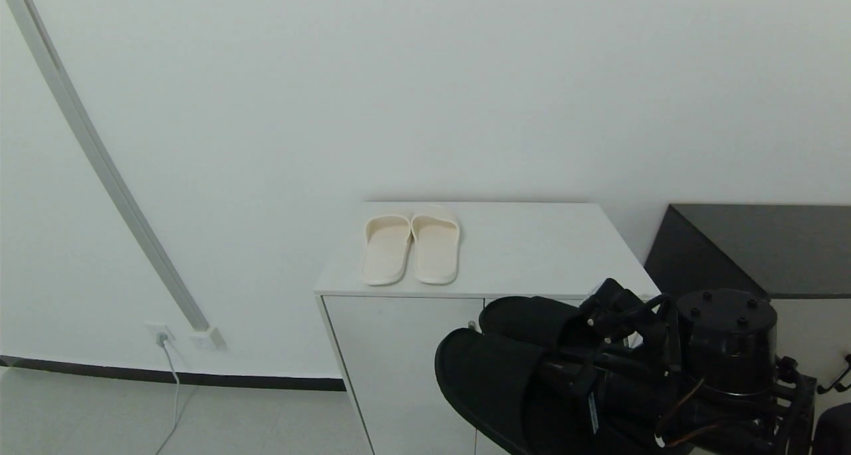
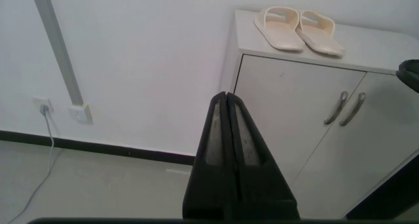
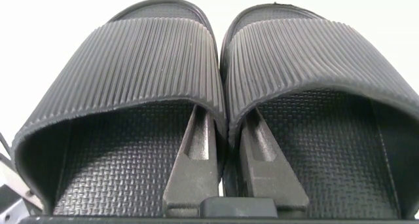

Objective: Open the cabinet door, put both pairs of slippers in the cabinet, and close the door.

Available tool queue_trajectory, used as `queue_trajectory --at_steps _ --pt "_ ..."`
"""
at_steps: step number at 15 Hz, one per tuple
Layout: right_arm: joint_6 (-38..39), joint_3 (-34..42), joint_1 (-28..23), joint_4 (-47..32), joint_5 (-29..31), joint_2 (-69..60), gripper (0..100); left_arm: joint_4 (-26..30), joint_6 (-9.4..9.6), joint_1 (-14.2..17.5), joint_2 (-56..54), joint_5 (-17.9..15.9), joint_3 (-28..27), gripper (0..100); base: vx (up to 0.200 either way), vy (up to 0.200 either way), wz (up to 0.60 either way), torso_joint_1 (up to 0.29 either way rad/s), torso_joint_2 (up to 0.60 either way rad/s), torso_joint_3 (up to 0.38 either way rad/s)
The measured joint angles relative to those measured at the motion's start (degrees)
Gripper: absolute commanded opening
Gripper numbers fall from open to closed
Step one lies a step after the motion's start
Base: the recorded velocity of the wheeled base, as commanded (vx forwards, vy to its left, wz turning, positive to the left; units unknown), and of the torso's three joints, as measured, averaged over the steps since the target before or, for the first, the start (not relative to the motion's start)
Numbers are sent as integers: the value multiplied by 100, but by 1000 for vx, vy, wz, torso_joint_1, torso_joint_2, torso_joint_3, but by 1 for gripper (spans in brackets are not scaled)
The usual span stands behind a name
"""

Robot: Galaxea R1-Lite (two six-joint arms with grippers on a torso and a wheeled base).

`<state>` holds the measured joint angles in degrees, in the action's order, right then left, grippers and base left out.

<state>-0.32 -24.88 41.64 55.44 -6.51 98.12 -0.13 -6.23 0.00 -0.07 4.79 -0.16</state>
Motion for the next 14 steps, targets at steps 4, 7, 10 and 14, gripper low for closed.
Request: queue_trajectory --at_steps 4,7,10,14 --pt "5 165 0 110 2 -5 0 -2 2 0 0 5 2 0 0 0 0 -161 380 212" --pt "2 280 20 211 9 -5 0 0 0 0 0 -1 2 100 0 0 0 -193 452 256" --pt "-1 325 100 228 17 -5 0 0 0 0 0 0 0 100 0 0 0 -235 551 313" --pt "-17 367 132 236 24 -5 0 0 2 0 0 0 2 100 0 0 0 -215 543 319"
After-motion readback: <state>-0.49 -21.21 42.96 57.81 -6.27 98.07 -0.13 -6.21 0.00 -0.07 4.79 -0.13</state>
